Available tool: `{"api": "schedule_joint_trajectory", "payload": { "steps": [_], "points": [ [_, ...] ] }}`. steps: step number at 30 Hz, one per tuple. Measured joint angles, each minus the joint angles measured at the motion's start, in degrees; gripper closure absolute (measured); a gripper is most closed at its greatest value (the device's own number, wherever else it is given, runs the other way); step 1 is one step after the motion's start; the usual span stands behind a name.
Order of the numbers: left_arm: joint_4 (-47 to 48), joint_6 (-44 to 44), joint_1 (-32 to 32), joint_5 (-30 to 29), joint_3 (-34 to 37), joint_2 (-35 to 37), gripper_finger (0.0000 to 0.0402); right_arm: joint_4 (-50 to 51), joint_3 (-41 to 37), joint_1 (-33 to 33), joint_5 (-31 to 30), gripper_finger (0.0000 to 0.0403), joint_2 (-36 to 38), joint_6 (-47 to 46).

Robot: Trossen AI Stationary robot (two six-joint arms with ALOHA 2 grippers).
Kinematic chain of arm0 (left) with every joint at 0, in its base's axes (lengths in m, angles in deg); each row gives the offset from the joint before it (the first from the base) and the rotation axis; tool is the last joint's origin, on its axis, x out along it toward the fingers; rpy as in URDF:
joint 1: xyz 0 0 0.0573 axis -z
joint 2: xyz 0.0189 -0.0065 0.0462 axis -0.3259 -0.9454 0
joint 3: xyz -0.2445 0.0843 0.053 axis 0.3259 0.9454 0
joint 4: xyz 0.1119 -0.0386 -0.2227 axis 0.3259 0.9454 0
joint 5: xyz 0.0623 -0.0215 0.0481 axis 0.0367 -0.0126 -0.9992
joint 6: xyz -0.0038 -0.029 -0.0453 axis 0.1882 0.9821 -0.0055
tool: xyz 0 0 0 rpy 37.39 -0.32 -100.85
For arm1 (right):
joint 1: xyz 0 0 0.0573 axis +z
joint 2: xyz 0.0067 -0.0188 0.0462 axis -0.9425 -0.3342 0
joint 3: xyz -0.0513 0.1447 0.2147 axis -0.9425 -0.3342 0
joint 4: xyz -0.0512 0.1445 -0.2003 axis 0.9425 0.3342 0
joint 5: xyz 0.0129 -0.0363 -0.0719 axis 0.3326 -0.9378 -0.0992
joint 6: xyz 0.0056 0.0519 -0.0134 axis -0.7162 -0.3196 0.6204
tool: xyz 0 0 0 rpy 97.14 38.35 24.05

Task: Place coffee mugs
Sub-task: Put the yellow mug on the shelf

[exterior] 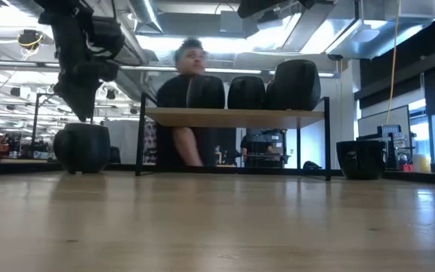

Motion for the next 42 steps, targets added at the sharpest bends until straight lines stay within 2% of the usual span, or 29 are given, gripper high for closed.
{"api": "schedule_joint_trajectory", "payload": {
  "steps": [17, 23, 32, 42],
  "points": [
    [-4.2, -2.9, -0.1, 0.0, 5.9, -0.3, 0.0221, 0.2, 0.0, 0.0, 0.0, 0.0403, 0.0, 0.2],
    [-4.1, -3.1, -0.1, 0.1, 5.9, -0.3, 0.0268, 0.2, 0.0, 0.0, 0.0, 0.0403, 0.0, 0.1],
    [-4.1, -4.4, 0.0, 0.5, 5.8, -0.3, 0.0383, -0.1, 0.0, 0.0, 1.8, 0.0403, 0.0, -0.2],
    [-3.7, -4.2, 2.0, -0.2, 5.8, -0.3, 0.0386, -0.2, 0.0, 0.0, 2.6, 0.0403, 0.0, -0.2]
  ]
}}
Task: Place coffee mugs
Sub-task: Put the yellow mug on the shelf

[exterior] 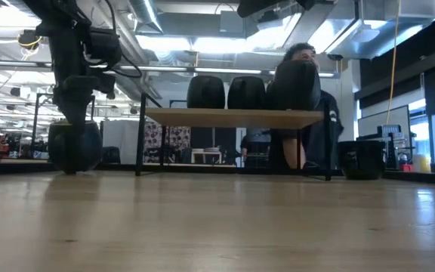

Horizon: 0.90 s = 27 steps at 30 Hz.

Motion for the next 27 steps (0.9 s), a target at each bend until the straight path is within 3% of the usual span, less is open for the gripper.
{"api": "schedule_joint_trajectory", "payload": {
  "steps": [9, 17, 22, 27],
  "points": [
    [3.9, 6.5, 10.6, 0.1, -0.3, 1.3, 0.0387, 0.4, 0.0, 0.0, 0.0, 0.0403, 0.0, 0.0],
    [8.3, 15.5, 21.7, 0.7, -5.5, 1.9, 0.0387, 0.4, 0.0, 0.0, 0.0, 0.0403, 0.0, 0.4],
    [8.3, 19.9, 28.1, 1.8, -7.7, 1.9, 0.0387, 0.5, 0.0, 0.0, 4.6, 0.0403, 0.0, 0.3],
    [7.3, 23.4, 32.9, 0.3, -7.7, -0.1, 0.0387, 0.4, 0.0, -0.4, 4.4, 0.0394, 0.0, -2.7]
  ]
}}
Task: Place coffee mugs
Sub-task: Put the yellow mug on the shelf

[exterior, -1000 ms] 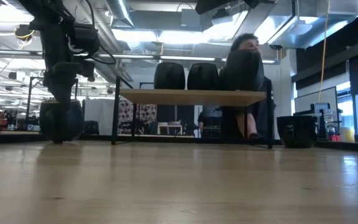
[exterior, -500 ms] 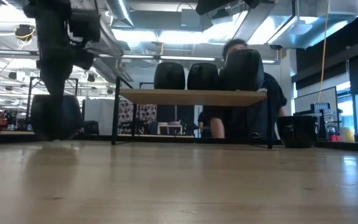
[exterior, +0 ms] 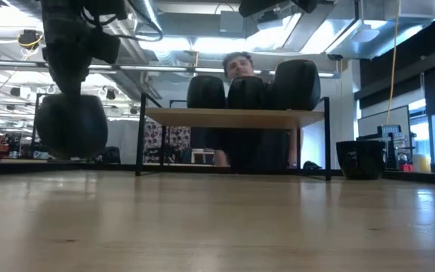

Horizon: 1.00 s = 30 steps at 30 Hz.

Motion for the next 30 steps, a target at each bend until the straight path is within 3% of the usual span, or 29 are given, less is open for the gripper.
{"api": "schedule_joint_trajectory", "payload": {
  "steps": [6, 15, 24, 30],
  "points": [
    [-3.0, 3.9, 6.5, -1.5, -0.6, -5.1, 0.0387, 0.5, 0.0, -0.5, -0.4, 0.0328, 0.0, -3.4],
    [-4.4, 3.4, 12.3, -2.8, -8.7, -14.9, 0.0387, 4.4, 0.0, -0.4, 0.1, 0.0225, 0.0, -3.6],
    [-5.3, 1.6, 13.4, -2.4, -13.5, -23.2, 0.0388, 6.1, 0.0, -0.4, 0.7, 0.0203, 0.0, -3.5],
    [-6.9, 1.8, 13.4, -0.2, -13.8, -25.0, 0.0388, 6.5, 0.0, -0.4, 1.3, 0.0203, 0.0, -3.5]
  ]
}}
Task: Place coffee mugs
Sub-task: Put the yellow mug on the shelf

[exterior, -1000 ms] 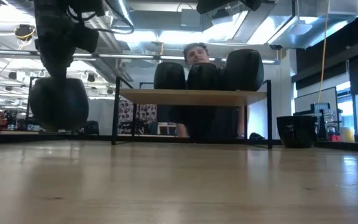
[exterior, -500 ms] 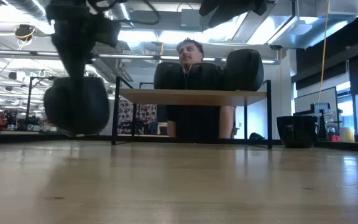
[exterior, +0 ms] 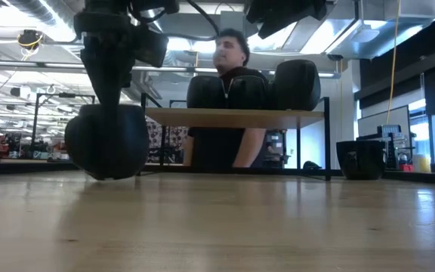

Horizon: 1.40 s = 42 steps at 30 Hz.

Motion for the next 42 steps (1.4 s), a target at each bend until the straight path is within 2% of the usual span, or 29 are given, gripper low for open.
{"api": "schedule_joint_trajectory", "payload": {
  "steps": [33, 36, 42],
  "points": [
    [-2.8, -1.3, 0.0, -0.1, 0.0, 0.1, 0.0374, 1.3, -0.1, 0.0, -0.8, 0.0203, 0.0, -0.8],
    [-2.8, -1.6, 0.0, -0.4, 0.0, 0.1, 0.0359, 1.3, -0.1, 0.0, -1.4, 0.0203, 0.0, -0.9],
    [-2.8, -2.0, 0.0, -0.3, -0.1, 0.3, 0.0295, 1.3, -0.1, 0.0, -1.8, 0.0200, 0.0, -1.8]
  ]
}}
